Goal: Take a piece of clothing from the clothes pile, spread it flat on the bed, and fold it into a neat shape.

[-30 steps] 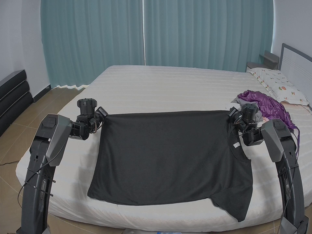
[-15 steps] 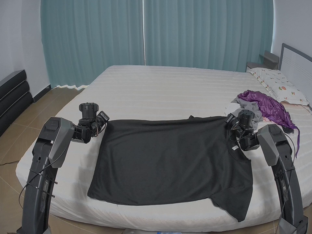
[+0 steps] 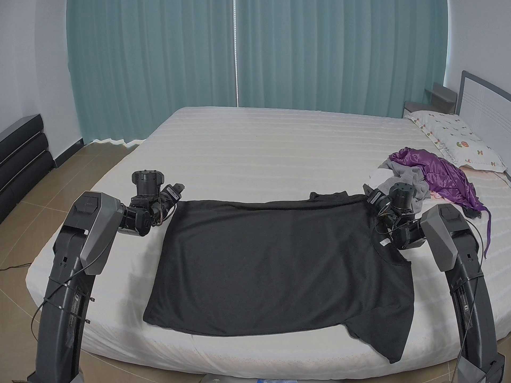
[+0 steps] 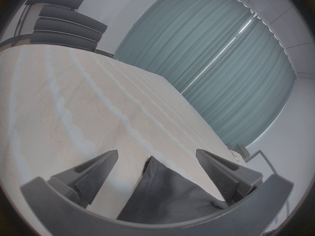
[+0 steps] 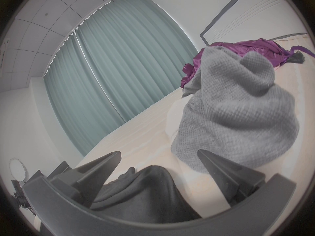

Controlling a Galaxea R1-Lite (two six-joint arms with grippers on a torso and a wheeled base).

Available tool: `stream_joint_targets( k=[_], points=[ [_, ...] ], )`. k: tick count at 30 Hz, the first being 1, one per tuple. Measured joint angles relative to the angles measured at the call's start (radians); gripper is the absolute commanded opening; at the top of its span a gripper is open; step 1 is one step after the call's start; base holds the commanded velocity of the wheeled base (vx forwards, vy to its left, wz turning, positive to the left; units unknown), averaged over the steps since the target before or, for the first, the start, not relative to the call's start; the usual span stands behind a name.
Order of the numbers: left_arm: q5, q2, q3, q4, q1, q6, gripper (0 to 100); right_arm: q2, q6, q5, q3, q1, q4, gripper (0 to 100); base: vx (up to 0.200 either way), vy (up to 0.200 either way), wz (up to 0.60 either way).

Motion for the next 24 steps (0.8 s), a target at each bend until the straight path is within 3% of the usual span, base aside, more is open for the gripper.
stream_joint_targets(
  k=[9,24],
  points=[
    [-0.043,-0.123,0.184,-0.025,0.013,-0.003,100,-0.159,0.002,0.05,0.286,-0.027,-0.094,100,0.0,0.0,0.0],
    [-0.122,-0.507,0.797,-0.164,0.021,-0.016,100,-0.563,0.009,0.137,1.024,-0.039,-0.29,100,0.0,0.0,0.0]
  ],
)
